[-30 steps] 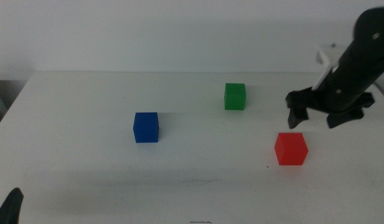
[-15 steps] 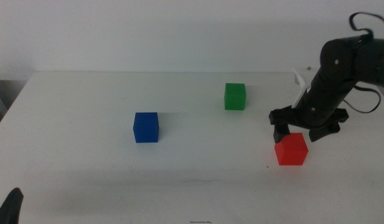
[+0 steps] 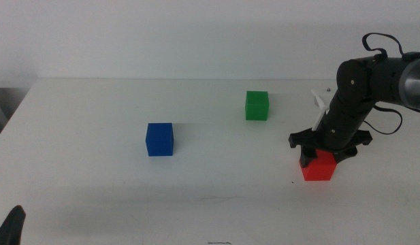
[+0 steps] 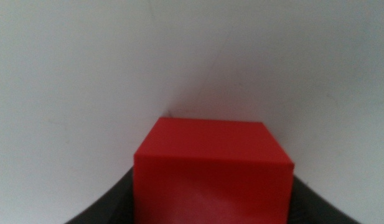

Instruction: Stack red cubes first, then green, then blue cubes in a specific spot.

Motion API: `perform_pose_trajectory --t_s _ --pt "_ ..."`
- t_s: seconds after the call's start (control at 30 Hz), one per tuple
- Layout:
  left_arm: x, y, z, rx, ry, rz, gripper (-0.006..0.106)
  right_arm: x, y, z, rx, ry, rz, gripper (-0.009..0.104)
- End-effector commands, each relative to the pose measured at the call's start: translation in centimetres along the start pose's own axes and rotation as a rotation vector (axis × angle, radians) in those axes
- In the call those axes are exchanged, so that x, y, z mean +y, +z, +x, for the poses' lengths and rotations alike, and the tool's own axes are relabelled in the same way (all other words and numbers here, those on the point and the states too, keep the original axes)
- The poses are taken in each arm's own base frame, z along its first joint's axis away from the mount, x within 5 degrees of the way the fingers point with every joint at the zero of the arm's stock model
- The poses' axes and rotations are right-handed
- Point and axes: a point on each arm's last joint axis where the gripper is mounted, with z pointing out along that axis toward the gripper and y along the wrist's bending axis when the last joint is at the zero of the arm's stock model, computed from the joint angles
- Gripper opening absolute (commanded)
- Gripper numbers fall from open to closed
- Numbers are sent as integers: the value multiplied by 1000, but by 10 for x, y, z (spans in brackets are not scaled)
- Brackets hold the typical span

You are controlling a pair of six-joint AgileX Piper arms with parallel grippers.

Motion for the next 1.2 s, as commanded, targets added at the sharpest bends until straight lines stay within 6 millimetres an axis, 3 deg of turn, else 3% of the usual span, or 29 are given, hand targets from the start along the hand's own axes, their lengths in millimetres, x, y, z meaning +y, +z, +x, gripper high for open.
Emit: perform_pose_trajectory --t_s 0.0,0.1,0.27,0.43,0.8,1.0,1.17 --pt "0 -2 -10 -104 -15 2 94 2 -29 -8 -98 1 -7 23" --pt "0 -2 -10 -104 -15 2 94 6 -40 -3 -89 27 14 -1" --pt "0 -2 -10 -104 -15 2 94 34 -71 14 -114 100 30 -1" --pt "0 -2 -10 -104 -15 2 94 80 -82 23 -145 73 -25 -1" --pt "0 -2 -10 -104 -15 2 94 167 -77 21 -141 0 -80 -1" --pt "0 -2 -10 -104 -15 2 94 190 -59 20 -93 -24 -48 -1" --pt "0 -2 -10 -104 -15 2 94 194 -43 17 -94 4 -44 -1"
